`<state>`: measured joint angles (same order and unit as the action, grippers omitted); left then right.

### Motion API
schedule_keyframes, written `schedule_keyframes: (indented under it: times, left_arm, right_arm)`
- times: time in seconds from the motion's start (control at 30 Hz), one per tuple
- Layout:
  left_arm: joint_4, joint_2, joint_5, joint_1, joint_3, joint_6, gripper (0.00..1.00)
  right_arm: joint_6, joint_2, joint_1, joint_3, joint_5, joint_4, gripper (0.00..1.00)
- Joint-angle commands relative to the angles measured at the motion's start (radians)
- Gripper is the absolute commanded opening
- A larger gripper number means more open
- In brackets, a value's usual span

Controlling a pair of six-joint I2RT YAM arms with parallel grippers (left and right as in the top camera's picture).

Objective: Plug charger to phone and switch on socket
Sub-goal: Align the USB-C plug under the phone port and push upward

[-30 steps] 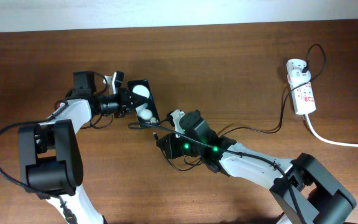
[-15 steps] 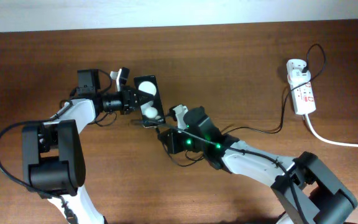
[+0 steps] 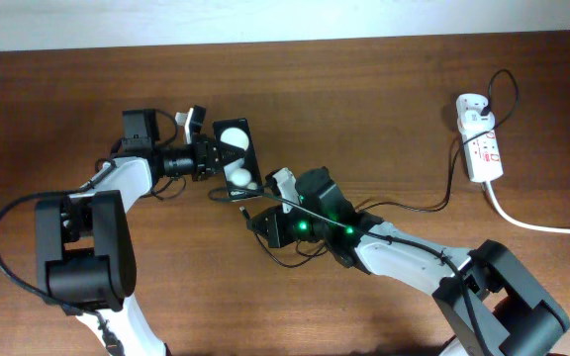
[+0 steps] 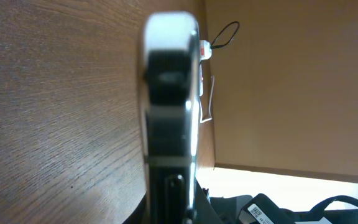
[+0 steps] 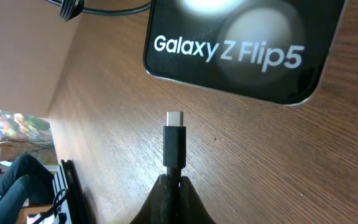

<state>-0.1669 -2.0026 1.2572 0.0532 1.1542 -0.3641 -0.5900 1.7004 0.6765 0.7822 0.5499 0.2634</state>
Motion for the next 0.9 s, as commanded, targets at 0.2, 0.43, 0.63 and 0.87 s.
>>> schedule_keyframes:
  times: [0.2,0.43,0.63,0.87]
  left_arm:
    - [0.007,0.028,0.037,0.001,0.000,-0.010,0.00]
    - [0.007,0.028,0.037,0.001,0.000,-0.010,0.00]
    - [0.007,0.028,0.037,0.001,0.000,-0.010,0.00]
    - [0.010,0.028,0.033,0.001,0.000,-0.010,0.00]
  right_arm:
    - [0.017,-0.010,-0.005,-0.005,-0.038,0.048,0.04]
    - [0.017,-0.010,-0.005,-0.005,-0.090,-0.002,0.04]
    - [0.018,-0.010,-0.005,-0.005,-0.053,0.003,0.04]
    - [0.029,-0.010,-0.005,-0.005,-0.058,0.033,0.04]
